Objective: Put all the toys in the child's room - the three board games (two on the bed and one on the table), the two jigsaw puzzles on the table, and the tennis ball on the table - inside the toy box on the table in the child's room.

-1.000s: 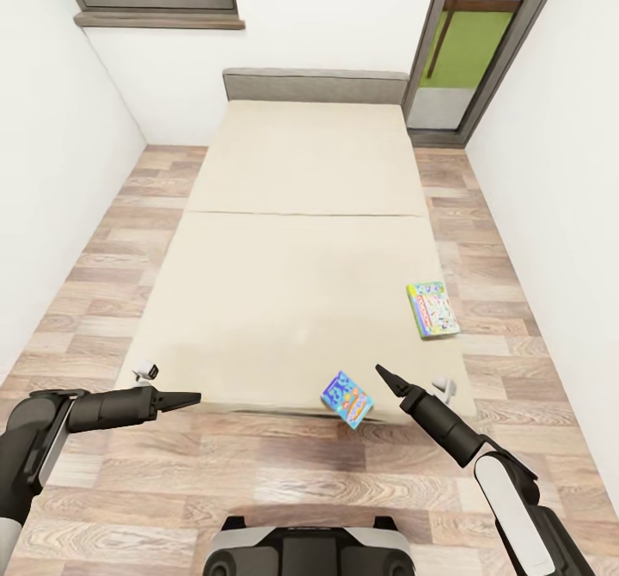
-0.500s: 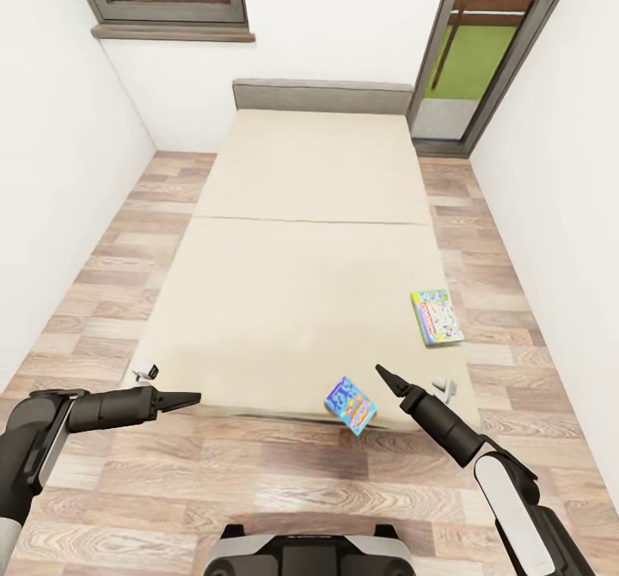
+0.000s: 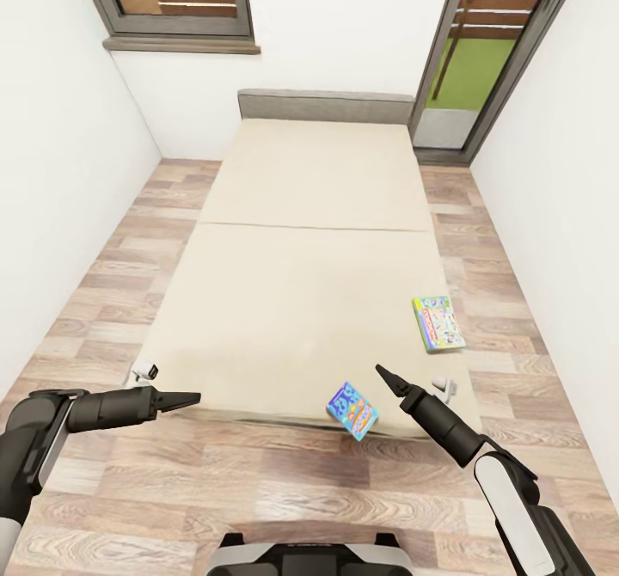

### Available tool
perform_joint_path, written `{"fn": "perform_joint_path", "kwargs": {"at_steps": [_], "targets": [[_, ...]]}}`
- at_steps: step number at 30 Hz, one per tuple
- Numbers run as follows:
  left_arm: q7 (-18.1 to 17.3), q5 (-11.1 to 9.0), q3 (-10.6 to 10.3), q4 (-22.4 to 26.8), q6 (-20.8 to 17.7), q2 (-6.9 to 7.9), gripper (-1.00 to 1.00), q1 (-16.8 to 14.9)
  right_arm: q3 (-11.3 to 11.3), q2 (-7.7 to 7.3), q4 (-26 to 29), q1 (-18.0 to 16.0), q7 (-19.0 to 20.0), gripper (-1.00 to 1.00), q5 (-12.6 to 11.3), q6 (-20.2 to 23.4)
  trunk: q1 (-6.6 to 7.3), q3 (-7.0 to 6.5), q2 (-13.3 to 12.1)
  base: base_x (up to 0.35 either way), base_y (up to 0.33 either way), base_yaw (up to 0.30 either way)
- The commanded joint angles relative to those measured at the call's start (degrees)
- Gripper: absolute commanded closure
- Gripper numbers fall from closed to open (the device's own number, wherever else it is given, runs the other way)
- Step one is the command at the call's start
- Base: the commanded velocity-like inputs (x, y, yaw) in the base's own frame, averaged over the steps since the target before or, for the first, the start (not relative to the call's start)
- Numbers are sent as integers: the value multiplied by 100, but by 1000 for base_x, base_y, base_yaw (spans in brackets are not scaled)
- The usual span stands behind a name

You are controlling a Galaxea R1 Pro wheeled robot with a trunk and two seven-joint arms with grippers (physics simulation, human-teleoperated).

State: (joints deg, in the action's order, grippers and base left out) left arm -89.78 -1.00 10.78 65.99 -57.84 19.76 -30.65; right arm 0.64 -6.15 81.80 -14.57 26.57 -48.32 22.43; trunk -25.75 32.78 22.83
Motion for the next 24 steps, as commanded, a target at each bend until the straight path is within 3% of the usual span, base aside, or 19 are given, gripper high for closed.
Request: {"fn": "perform_joint_path", "kwargs": {"at_steps": [1,24], "targets": [[-22,4,-1,1,-61,2,-100,-2,7,0,3,-2,17,-100,-55,53,-3,-3,8,0,0,4],[-22,4,-5,1,-60,-2,-100,-2,7,25,-4,-2,76,-100,-42,51,-3,-221,8,0,0,0]]}}
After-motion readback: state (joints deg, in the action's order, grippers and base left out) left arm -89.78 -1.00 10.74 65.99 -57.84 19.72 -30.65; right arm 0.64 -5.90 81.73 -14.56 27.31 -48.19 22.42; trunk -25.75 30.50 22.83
